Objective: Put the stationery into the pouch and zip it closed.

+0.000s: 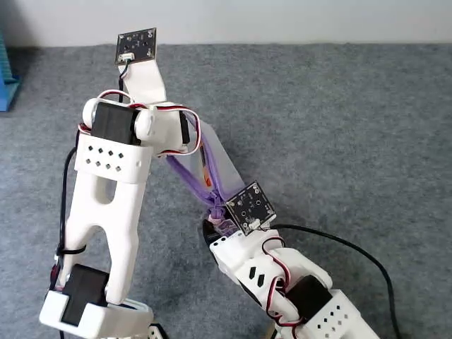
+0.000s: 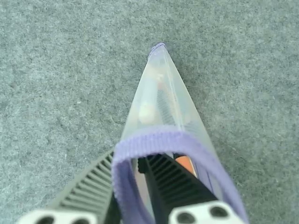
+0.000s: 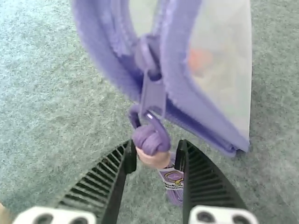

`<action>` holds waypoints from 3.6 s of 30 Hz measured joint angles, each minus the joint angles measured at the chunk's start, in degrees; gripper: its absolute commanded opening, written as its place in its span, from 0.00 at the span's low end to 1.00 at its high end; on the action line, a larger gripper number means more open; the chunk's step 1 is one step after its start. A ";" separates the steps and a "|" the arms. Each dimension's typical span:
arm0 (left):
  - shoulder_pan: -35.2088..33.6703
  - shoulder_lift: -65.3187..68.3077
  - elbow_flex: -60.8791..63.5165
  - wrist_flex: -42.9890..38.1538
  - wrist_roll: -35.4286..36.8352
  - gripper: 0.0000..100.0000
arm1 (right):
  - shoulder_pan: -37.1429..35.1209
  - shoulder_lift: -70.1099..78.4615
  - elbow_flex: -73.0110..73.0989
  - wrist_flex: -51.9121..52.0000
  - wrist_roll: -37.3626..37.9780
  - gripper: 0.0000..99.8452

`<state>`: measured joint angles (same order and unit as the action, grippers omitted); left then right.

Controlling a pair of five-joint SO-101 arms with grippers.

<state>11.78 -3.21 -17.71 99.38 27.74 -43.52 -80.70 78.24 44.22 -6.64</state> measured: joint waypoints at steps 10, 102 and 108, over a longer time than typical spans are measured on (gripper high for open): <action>0.00 0.00 0.00 0.00 0.00 0.01 | -0.09 0.00 0.00 -3.52 0.00 0.02; 19.16 -16.79 43.87 -34.64 -10.64 0.51 | 37.27 -1.23 -32.53 31.65 17.85 0.01; 19.16 -16.79 50.55 -44.40 -10.64 0.51 | 37.27 -1.23 -32.53 31.65 18.02 0.01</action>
<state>30.95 -20.00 32.84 54.99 17.10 -6.24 -81.93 45.71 75.87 11.38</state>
